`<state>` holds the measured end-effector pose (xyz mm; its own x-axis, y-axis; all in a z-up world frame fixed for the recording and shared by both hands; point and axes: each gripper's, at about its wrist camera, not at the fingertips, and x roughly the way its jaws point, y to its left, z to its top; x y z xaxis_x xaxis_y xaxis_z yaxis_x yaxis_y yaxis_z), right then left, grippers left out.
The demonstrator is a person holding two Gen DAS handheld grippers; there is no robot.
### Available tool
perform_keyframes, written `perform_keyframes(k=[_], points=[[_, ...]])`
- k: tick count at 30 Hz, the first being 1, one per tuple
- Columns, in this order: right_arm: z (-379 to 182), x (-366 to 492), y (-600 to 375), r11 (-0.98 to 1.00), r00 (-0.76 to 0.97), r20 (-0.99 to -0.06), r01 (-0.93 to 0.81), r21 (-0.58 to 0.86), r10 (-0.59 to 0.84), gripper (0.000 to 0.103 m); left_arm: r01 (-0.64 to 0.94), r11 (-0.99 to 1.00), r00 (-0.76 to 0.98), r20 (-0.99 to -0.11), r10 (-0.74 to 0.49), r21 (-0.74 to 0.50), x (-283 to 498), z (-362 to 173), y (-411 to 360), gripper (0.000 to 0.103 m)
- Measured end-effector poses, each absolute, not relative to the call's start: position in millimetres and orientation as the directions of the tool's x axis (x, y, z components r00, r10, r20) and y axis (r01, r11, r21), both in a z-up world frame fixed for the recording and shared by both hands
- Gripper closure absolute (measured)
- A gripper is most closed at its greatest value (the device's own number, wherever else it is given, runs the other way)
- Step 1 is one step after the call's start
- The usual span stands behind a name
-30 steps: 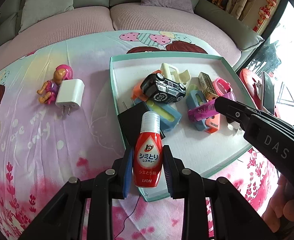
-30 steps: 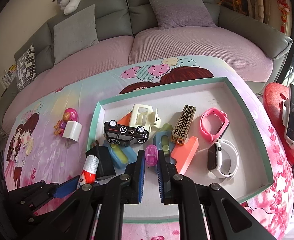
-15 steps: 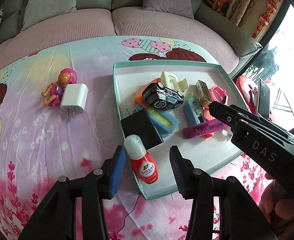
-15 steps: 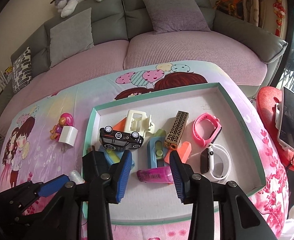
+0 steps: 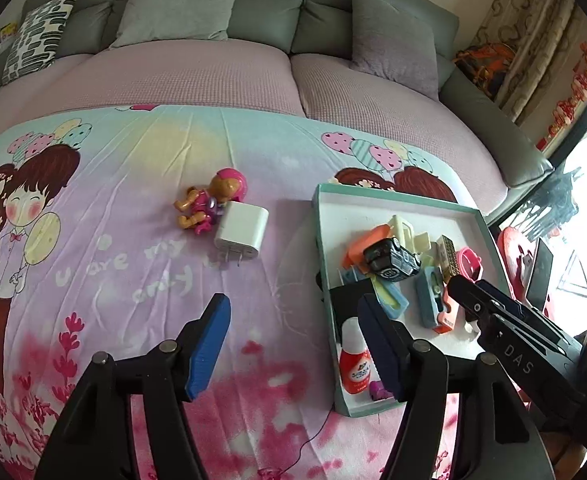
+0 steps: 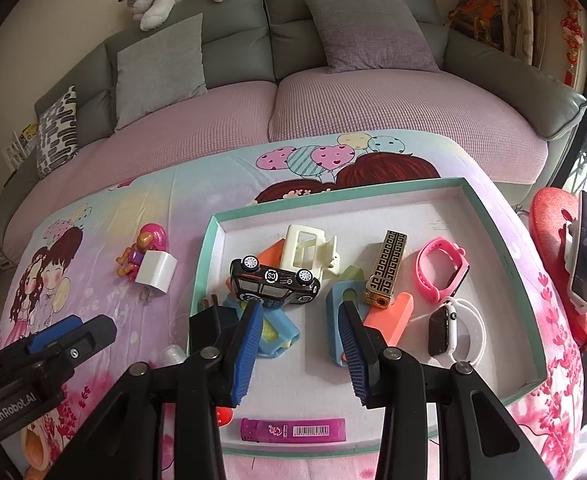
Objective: Organize rigid objects
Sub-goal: 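Release the red bottle into the tray with the left tool, then grasp the toy dog figure with the left tool while the right tool grasps the white charger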
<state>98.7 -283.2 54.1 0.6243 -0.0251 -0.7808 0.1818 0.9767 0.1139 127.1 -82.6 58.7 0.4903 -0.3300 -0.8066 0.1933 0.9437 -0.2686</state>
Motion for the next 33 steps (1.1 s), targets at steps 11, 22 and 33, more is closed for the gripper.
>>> perform_keyframes(k=[11,22,33], points=[[46,114,-243,0.986,0.625,-0.779,0.094,0.135,0.047,0.047,-0.056,0.98,0.537,-0.833,-0.132,-0.191,142,46,-19,0.015],[31,128,-207,0.991,0.606,-0.79,0.019,0.13,0.092,0.031,-0.214,0.964,0.529,-0.848,-0.023,-0.159,147,35,24,0.013],[21,137,-180,0.993,0.616,-0.78,-0.038,0.111,0.111,0.0,-0.273,0.946,0.545,-0.838,0.005,-0.172,152,24,43,0.001]])
